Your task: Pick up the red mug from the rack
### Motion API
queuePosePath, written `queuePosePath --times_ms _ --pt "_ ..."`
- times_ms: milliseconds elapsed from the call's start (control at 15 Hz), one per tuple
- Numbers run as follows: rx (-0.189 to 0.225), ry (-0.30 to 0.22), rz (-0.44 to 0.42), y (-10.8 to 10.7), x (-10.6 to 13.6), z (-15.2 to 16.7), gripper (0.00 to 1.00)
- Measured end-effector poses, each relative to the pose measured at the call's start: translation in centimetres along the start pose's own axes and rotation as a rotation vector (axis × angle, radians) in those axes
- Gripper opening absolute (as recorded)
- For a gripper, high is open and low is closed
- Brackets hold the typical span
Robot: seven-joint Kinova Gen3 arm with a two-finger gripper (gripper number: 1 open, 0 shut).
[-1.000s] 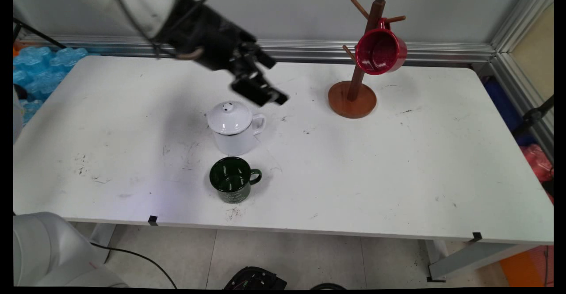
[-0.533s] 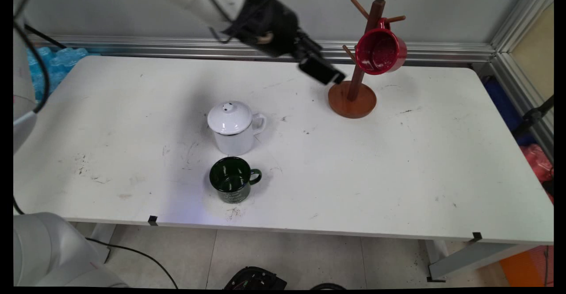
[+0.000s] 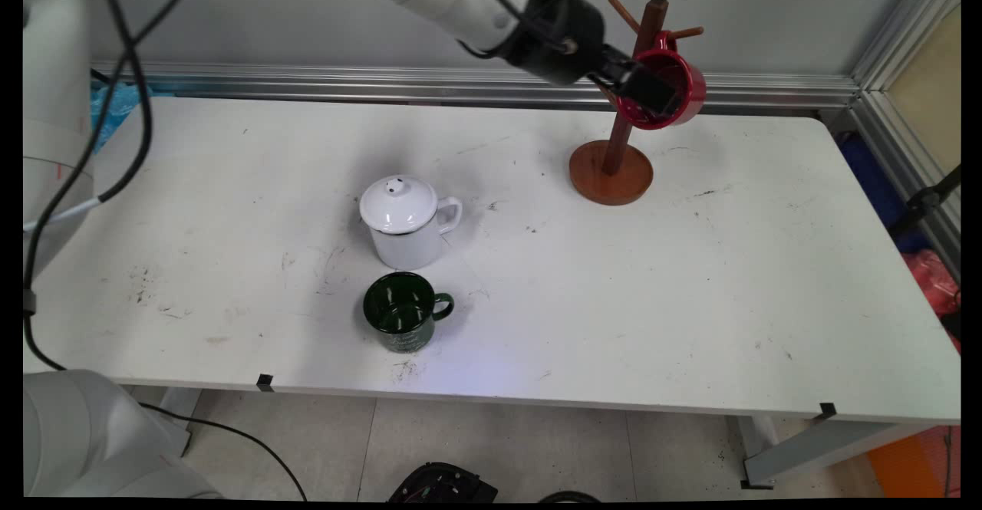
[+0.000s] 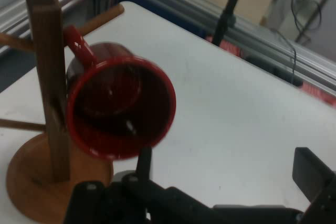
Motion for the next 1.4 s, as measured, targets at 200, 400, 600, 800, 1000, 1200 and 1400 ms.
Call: queuePosePath --times_ms 200,400,600,800,1000,1200,1400 --pt "0.016 0.021 -0.069 0.0 0.5 2.0 1.00" --pt "0.039 0.037 -0.146 0.0 0.9 4.5 1.00" --pt "0.050 0.048 -0.199 0.0 1.2 6.4 1.00" --pt "0.061 0.059 -0.252 0.2 1.5 8.6 1.00" --pt "0.082 0.059 -0.303 0.3 1.6 10.5 1.00" --pt "0.105 0.056 -0.354 0.5 1.5 11.8 1.00" --pt "0.118 0.061 -0.391 0.8 1.7 12.8 1.00"
